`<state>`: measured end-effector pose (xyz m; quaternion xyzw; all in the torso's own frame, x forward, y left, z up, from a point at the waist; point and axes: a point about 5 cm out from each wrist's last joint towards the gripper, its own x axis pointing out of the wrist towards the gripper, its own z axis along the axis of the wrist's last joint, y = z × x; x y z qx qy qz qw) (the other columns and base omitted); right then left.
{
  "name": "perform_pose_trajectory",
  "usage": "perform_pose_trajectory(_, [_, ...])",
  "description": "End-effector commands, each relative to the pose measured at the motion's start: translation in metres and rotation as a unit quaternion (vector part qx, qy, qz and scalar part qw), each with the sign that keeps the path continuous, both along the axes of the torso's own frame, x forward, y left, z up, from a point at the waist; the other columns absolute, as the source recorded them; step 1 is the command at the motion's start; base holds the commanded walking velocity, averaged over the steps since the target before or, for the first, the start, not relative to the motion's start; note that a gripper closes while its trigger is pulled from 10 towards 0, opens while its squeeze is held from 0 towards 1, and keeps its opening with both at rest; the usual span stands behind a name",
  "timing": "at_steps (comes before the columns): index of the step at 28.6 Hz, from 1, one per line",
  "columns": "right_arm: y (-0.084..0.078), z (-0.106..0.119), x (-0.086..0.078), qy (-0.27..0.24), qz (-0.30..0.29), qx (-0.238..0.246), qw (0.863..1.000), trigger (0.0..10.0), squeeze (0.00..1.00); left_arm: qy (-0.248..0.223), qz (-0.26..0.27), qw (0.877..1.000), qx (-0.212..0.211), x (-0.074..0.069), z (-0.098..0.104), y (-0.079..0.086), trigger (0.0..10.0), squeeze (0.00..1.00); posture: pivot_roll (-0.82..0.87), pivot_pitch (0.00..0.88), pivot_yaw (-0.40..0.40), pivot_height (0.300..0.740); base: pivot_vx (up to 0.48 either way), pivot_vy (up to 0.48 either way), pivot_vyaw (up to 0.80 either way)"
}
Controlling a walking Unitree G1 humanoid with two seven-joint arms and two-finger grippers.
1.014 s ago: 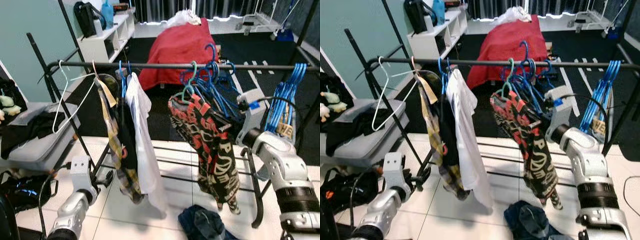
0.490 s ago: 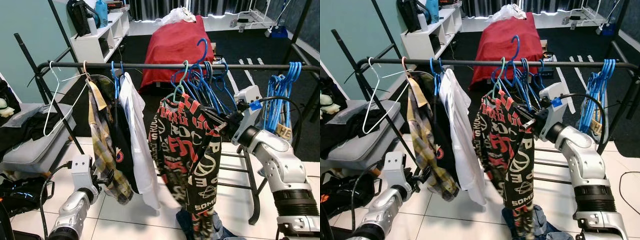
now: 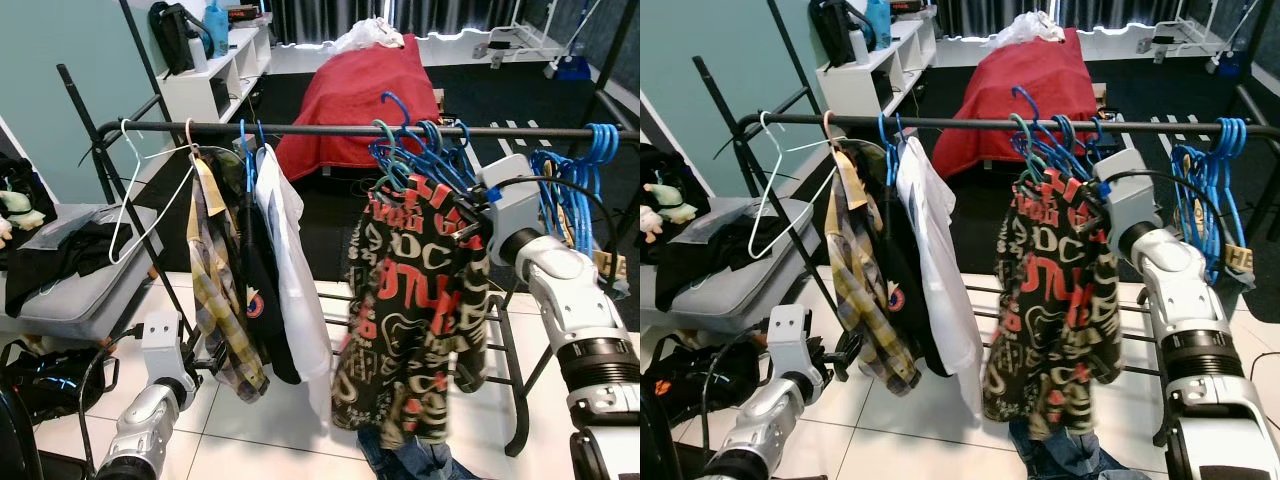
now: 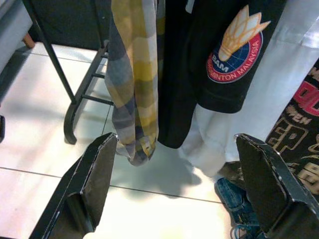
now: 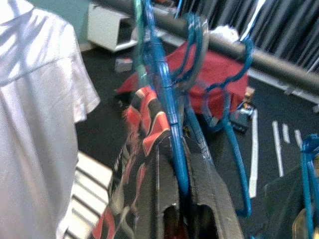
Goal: Hang hanger
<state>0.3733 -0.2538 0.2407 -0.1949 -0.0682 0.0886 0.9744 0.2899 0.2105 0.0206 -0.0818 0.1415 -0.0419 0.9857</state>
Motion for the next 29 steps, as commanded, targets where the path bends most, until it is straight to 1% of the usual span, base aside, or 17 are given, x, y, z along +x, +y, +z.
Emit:
perform_pose_trajectory(1, [0.0, 0.029, 0.0, -0.07, 0.004, 0.011, 0.997, 0.0, 0.0, 0.004, 0.007, 1.0, 0.014, -0.004, 0.0, 0.012, 10.0, 0.0, -0.07, 0.08, 0.067, 0.74, 0.0, 0.0, 0.0])
perform_pose_trajectory(2, [0.001, 0.038, 0.001, -0.087, 0.01, 0.017, 0.996, 0.0, 0.0, 0.003, 0.007, 1.0, 0.016, -0.005, 0.0, 0.015, 10.0, 0.0, -0.06, 0.083, 0.069, 0.74, 0.0, 0.0, 0.0])
perform_pose_trajectory(3, [0.001, 0.038, 0.001, -0.087, 0.01, 0.017, 0.996, 0.0, 0.0, 0.003, 0.007, 1.0, 0.016, -0.005, 0.0, 0.015, 10.0, 0.0, -0.06, 0.083, 0.069, 0.74, 0.0, 0.0, 0.0])
perform_pose_trajectory(4, [0.005, 0.049, 0.002, -0.108, 0.022, 0.02, 0.994, 0.0, 0.0, 0.003, 0.008, 1.0, 0.019, -0.006, 0.001, 0.016, 10.0, 0.0, -0.06, 0.083, 0.071, 0.74, 0.0, 0.0, 0.0])
perform_pose_trajectory(5, [0.005, 0.049, 0.002, -0.108, 0.022, 0.02, 0.994, 0.0, 0.0, 0.003, 0.008, 1.0, 0.019, -0.006, 0.001, 0.016, 10.0, 0.0, -0.06, 0.083, 0.071, 0.74, 0.0, 0.0, 0.0])
perform_pose_trajectory(6, [0.011, 0.059, 0.003, -0.127, 0.041, 0.03, 0.991, 0.0, 0.0, 0.003, 0.008, 1.0, 0.02, -0.006, 0.001, 0.017, 10.0, 0.0, -0.06, 0.085, 0.071, 0.74, 0.0, 0.0, 0.0])
perform_pose_trajectory(7, [0.011, 0.059, 0.003, -0.127, 0.041, 0.03, 0.991, 0.0, 0.0, 0.003, 0.008, 1.0, 0.02, -0.006, 0.001, 0.017, 10.0, 0.0, -0.06, 0.085, 0.071, 0.74, 0.0, 0.0, 0.0])
perform_pose_trajectory(9, [0.026, 0.071, 0.002, -0.15, 0.091, 0.051, 0.983, 0.0, 0.0, 0.003, 0.008, 1.0, 0.022, -0.006, 0.001, 0.017, 10.0, 0.0, -0.06, 0.085, 0.07, 0.74, 0.0, 0.0, 0.0])
perform_pose_trajectory(10, [0.026, 0.071, 0.002, -0.15, 0.091, 0.051, 0.983, 0.0, 0.0, 0.003, 0.008, 1.0, 0.022, -0.006, 0.001, 0.017, 10.0, 0.0, -0.06, 0.085, 0.07, 0.74, 0.0, 0.0, 0.0])
perform_pose_trajectory(11, [0.034, 0.074, -0.001, -0.158, 0.115, 0.062, 0.979, 0.0, 0.0, 0.004, 0.008, 1.0, 0.022, -0.006, 0.001, 0.017, 10.0, 0.0, -0.06, 0.085, 0.069, 0.74, 0.0, 0.0, 0.0])
perform_pose_trajectory(13, [0.039, 0.076, -0.004, -0.168, 0.128, 0.068, 0.975, 0.0, 0.0, 0.004, 0.008, 1.0, 0.021, -0.006, 0.001, 0.016, 10.0, 0.0, -0.06, 0.084, 0.07, 0.74, 0.0, 0.0, 0.0])
perform_pose_trajectory(16, [0.039, 0.079, -0.007, -0.18, 0.124, 0.073, 0.973, 0.0, 0.0, 0.004, 0.009, 1.0, 0.02, -0.006, 0.0, 0.016, 10.0, 0.0, -0.07, 0.083, 0.07, 0.74, 0.0, 0.0, 0.0])
perform_pose_trajectory(17, [0.032, 0.089, -0.008, -0.211, 0.096, 0.077, 0.97, 0.0, 0.0, 0.005, 0.009, 1.0, 0.019, -0.006, 0.0, 0.015, 10.0, 0.0, -0.08, 0.081, 0.07, 0.74, 0.0, 0.0, 0.0])
perform_pose_trajectory(22, [0.027, 0.099, -0.007, -0.234, 0.074, 0.079, 0.966, 0.0, 0.0, 0.004, 0.009, 1.0, 0.018, -0.005, 0.001, 0.015, 10.0, 0.0, -0.08, 0.077, 0.065, 0.74, 0.0, 0.0, 0.0])
perform_pose_trajectory(24, [0.021, 0.113, -0.008, -0.262, 0.054, 0.078, 0.96, 0.0, 0.0, 0.003, 0.008, 1.0, 0.015, -0.004, 0.001, 0.012, 10.0, 0.0, -0.09, 0.074, 0.061, 0.74, 0.0, 0.0, 0.0])
perform_pose_trajectory(26, [0.021, 0.113, -0.008, -0.262, 0.054, 0.078, 0.96, 0.0, 0.0, 0.003, 0.008, 1.0, 0.015, -0.004, 0.001, 0.012, 10.0, 0.0, -0.09, 0.074, 0.061, 0.74, 0.0, 0.0, 0.0])
perform_pose_trajectory(29, [0.013, 0.127, -0.011, -0.289, 0.027, 0.077, 0.954, 0.0, 0.0, 0.004, 0.009, 1.0, 0.012, -0.004, 0.0, 0.01, 10.0, 0.0, -0.09, 0.076, 0.058, 0.74, 0.0, 0.0, 0.0])
